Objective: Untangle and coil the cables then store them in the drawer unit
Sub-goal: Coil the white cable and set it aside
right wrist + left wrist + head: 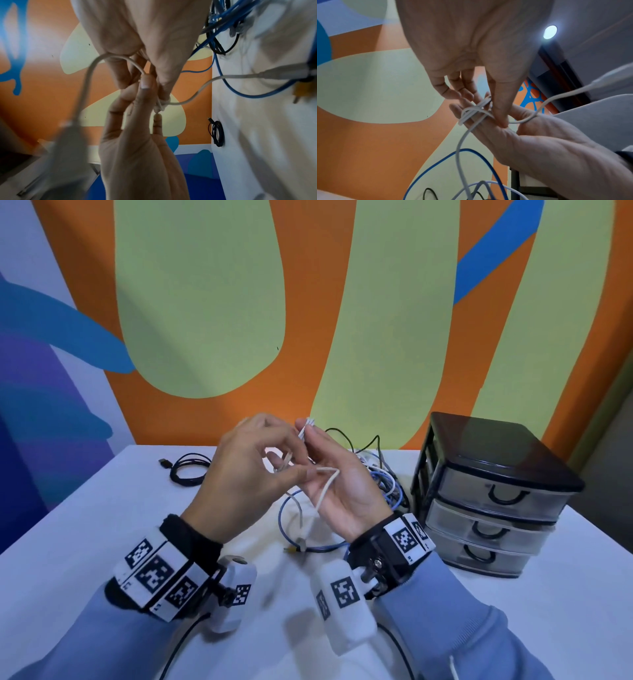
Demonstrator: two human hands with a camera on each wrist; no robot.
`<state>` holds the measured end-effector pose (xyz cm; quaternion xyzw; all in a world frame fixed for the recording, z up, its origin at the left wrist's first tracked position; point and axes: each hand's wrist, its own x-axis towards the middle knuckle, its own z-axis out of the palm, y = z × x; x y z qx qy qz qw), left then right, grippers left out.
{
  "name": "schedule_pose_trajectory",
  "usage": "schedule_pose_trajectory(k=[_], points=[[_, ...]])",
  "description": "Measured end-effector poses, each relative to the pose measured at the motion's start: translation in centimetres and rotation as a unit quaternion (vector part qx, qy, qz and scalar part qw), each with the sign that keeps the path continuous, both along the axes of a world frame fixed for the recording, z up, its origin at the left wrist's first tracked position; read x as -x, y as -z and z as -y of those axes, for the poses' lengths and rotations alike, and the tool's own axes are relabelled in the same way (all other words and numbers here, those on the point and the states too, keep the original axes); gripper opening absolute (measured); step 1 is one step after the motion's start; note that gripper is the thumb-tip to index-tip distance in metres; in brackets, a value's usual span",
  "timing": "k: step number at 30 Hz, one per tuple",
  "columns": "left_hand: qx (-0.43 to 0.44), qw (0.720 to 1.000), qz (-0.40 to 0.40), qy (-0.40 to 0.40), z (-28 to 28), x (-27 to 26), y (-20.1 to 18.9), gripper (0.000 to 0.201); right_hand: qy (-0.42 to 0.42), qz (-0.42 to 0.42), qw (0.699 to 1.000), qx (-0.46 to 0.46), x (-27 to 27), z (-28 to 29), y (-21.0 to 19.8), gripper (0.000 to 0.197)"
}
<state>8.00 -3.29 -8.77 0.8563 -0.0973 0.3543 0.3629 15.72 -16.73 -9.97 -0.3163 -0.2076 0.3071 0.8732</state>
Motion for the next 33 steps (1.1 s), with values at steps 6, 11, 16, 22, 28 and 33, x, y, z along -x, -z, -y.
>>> schedule_pose_trajectory(k=[6, 11, 16, 22, 28, 33], points=[[0.014, 0.995, -0.034, -0.092, 0.0, 0.2, -0.2, 0.041, -0.027, 0.037, 0.999, 0.020, 1.0, -0.7, 0.1, 0.011], [0.063, 0.995, -0.063, -0.055, -0.2, 0.0, -0.3, 0.040, -0.042, 0.063, 0.997, 0.029, 1.1, -0.4, -0.1, 0.015], [0.346, 0.918, -0.140, 0.132, -1.7, -0.1, -1.1, 0.053, -0.035, 0.028, 0.999, 0.014, -0.2, 0.0, 0.2, 0.012], [0.430, 0.890, -0.043, 0.142, -3.3, 0.0, -2.0, 0.023, -0.032, 0.000, 0.999, 0.003, -0.9, 0.3, 0.1, 0.012], [0.456, 0.865, -0.076, 0.196, -2.5, 0.1, -2.4, 0.029, -0.021, 0.008, 0.999, 0.045, -0.6, -0.1, 0.3, 0.017], [0.444, 0.858, -0.100, 0.239, -2.7, 0.5, -2.5, 0.040, -0.008, 0.011, 0.998, 0.061, -0.2, 0.0, 0.1, 0.012]])
